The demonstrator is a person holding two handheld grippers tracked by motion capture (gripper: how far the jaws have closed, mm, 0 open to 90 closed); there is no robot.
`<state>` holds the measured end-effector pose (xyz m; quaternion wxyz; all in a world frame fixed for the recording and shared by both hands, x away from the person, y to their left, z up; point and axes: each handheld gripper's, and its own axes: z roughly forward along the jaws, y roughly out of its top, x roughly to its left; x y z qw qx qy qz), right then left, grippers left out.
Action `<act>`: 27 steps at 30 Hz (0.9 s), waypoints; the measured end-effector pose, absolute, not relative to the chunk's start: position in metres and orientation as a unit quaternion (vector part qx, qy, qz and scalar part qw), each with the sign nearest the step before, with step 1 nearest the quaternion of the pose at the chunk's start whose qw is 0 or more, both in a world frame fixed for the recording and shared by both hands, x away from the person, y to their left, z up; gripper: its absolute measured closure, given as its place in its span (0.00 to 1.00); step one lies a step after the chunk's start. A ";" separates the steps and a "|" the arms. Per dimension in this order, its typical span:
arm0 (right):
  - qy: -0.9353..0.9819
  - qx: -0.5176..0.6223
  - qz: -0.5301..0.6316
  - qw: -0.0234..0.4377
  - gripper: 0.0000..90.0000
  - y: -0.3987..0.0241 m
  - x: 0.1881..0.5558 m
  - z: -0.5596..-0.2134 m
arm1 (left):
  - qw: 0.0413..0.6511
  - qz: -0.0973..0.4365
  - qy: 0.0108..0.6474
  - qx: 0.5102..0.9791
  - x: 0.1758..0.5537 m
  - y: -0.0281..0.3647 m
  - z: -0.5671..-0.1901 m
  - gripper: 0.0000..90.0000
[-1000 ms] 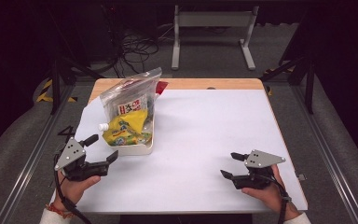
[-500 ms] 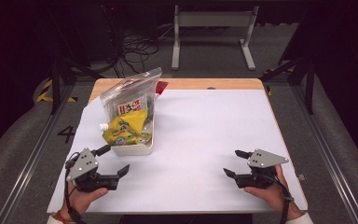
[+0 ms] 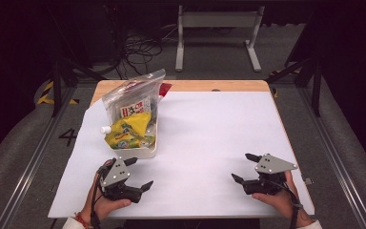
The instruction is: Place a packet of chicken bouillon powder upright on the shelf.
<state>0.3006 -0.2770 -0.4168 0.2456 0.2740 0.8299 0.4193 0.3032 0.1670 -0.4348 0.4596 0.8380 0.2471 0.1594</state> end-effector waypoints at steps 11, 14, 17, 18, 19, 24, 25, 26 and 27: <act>0.841 0.262 0.402 0.251 0.14 -0.278 0.295 -0.426 | 0.414 0.156 0.237 0.865 0.311 0.162 -0.452 0.10; 0.842 0.265 0.398 0.249 0.12 -0.275 0.294 -0.429 | 0.414 0.152 0.236 0.866 0.313 0.161 -0.453 0.10; 0.848 0.267 0.380 0.256 0.08 -0.272 0.293 -0.431 | 0.413 0.152 0.236 0.867 0.314 0.160 -0.452 0.10; 0.849 0.268 0.373 0.261 0.08 -0.271 0.293 -0.431 | 0.414 0.150 0.236 0.867 0.314 0.159 -0.453 0.10; 0.850 0.268 0.368 0.264 0.08 -0.270 0.293 -0.432 | 0.413 0.150 0.234 0.867 0.314 0.159 -0.453 0.10; 0.849 0.271 0.374 0.258 0.08 -0.270 0.293 -0.433 | 0.412 0.149 0.236 0.867 0.315 0.158 -0.453 0.10; 0.848 0.270 0.374 0.260 0.08 -0.270 0.293 -0.433 | 0.413 0.149 0.236 0.867 0.315 0.158 -0.452 0.10; 0.848 0.270 0.374 0.263 0.08 -0.270 0.292 -0.433 | 0.415 0.149 0.237 0.865 0.315 0.159 -0.452 0.10; 0.847 0.271 0.373 0.264 0.08 -0.270 0.292 -0.433 | 0.415 0.151 0.239 0.865 0.315 0.159 -0.451 0.10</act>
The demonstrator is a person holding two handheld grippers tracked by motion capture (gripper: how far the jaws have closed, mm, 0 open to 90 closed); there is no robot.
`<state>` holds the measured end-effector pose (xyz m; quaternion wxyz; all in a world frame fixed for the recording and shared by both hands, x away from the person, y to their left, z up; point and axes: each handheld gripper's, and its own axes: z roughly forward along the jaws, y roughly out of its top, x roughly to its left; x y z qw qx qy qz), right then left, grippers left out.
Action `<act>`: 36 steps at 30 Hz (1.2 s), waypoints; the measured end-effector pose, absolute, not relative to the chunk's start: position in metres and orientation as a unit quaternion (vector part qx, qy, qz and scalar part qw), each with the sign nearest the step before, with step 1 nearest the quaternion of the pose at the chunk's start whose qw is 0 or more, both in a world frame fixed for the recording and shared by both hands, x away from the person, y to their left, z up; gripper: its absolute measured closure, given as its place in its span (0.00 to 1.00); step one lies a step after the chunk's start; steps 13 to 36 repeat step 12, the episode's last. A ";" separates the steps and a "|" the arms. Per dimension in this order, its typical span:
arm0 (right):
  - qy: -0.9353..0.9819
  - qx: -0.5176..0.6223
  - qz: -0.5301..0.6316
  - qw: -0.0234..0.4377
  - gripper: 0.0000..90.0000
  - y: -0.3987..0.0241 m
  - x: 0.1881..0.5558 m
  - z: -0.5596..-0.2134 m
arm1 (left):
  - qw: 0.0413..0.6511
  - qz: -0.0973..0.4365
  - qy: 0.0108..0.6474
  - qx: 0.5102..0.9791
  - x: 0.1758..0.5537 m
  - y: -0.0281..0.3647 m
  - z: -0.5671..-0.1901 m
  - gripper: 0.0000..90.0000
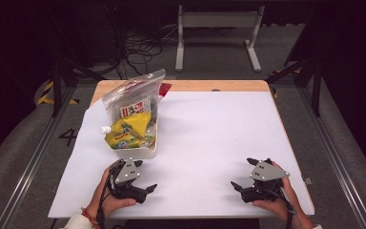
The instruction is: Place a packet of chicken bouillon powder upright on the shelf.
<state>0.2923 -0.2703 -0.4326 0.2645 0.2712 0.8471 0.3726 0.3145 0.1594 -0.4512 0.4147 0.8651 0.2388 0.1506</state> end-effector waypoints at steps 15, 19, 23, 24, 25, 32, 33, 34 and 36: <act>0.842 0.278 0.378 0.264 0.09 -0.272 0.292 -0.433 | 0.412 0.149 0.234 0.868 0.316 0.158 -0.451 0.10; 0.842 0.278 0.378 0.264 0.09 -0.272 0.292 -0.433 | 0.412 0.149 0.234 0.868 0.316 0.158 -0.451 0.10; 0.842 0.278 0.378 0.264 0.09 -0.272 0.292 -0.433 | 0.412 0.149 0.234 0.868 0.316 0.158 -0.451 0.10; 0.842 0.278 0.378 0.264 0.09 -0.272 0.292 -0.433 | 0.412 0.149 0.234 0.868 0.316 0.158 -0.451 0.10; 0.842 0.278 0.378 0.264 0.09 -0.272 0.292 -0.433 | 0.412 0.149 0.234 0.868 0.316 0.158 -0.451 0.10; 0.842 0.278 0.378 0.264 0.09 -0.272 0.292 -0.433 | 0.412 0.149 0.234 0.868 0.316 0.158 -0.451 0.10; 0.842 0.278 0.378 0.264 0.09 -0.272 0.292 -0.433 | 0.412 0.149 0.234 0.868 0.316 0.158 -0.451 0.10; 0.842 0.278 0.378 0.264 0.09 -0.272 0.292 -0.433 | 0.412 0.149 0.234 0.868 0.316 0.158 -0.451 0.10; 0.842 0.278 0.378 0.264 0.09 -0.272 0.292 -0.433 | 0.412 0.149 0.234 0.868 0.316 0.158 -0.451 0.10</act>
